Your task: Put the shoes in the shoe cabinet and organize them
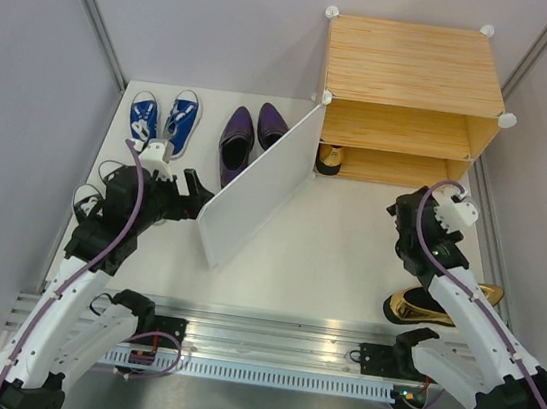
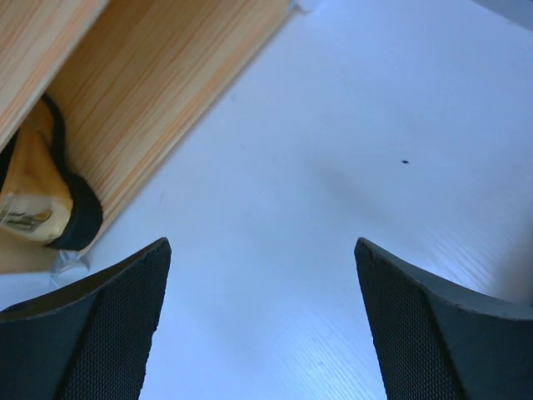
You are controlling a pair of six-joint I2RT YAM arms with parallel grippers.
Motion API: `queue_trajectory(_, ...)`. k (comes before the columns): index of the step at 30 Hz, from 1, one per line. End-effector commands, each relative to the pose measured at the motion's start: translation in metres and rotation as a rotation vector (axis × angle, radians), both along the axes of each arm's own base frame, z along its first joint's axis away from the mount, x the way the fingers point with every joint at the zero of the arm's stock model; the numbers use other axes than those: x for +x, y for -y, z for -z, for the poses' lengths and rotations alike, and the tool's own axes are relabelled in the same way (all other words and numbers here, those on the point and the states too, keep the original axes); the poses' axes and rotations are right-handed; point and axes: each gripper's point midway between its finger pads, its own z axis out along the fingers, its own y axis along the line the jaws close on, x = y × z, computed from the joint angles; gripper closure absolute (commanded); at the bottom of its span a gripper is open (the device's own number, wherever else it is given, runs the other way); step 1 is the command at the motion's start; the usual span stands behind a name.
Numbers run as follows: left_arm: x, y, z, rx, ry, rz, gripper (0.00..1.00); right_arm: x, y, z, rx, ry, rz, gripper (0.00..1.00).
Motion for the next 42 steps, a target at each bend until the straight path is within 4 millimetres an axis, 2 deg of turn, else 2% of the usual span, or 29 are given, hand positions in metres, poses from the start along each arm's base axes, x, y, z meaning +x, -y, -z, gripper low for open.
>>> queue_trajectory(1, 0.003, 0.0, -0.008, 0.014, 0.044, 0.011, 0.01, -0.041, 0.032, 0.002, -0.003, -0.1, 0.214, 0.05)
queue_trajectory(8, 0.005, 0.0, -0.004, 0.02, 0.031, 0.007, 0.01, -0.079, 0.039, 0.02, 0.025, -0.271, 0.312, 0.04)
queue_trajectory(15, 0.006, 0.001, -0.001, 0.022, 0.022, 0.009, 0.01, -0.096, 0.043, 0.001, 0.077, -0.253, 0.365, 0.05)
queue_trajectory(23, 0.007, 0.002, 0.002, 0.022, 0.011, 0.012, 0.01, -0.118, 0.035, 0.011, 0.209, -0.24, 0.366, 0.06)
queue_trajectory(32, 0.006, 0.005, 0.004, 0.027, 0.001, 0.02, 0.01, -0.129, 0.018, 0.038, 0.293, -0.315, 0.314, 0.09)
queue_trajectory(35, 0.006, 0.005, 0.005, 0.03, -0.001, 0.021, 0.01, -0.134, 0.017, 0.058, 0.293, -0.351, 0.317, 0.11)
queue_trajectory(37, 0.006, 0.006, 0.005, 0.031, -0.001, 0.024, 0.01, -0.13, 0.013, 0.067, 0.31, -0.346, 0.313, 0.12)
queue_trajectory(38, 0.006, 0.006, 0.005, 0.031, -0.001, 0.024, 0.01, -0.132, 0.013, 0.078, 0.308, -0.365, 0.315, 0.13)
queue_trajectory(41, 0.005, 0.007, 0.005, 0.032, -0.002, 0.028, 0.01, -0.128, 0.006, 0.094, 0.317, -0.388, 0.291, 0.31)
queue_trajectory(42, 0.005, 0.007, 0.006, 0.034, -0.002, 0.03, 0.01, -0.127, 0.005, 0.097, 0.315, -0.393, 0.285, 0.53)
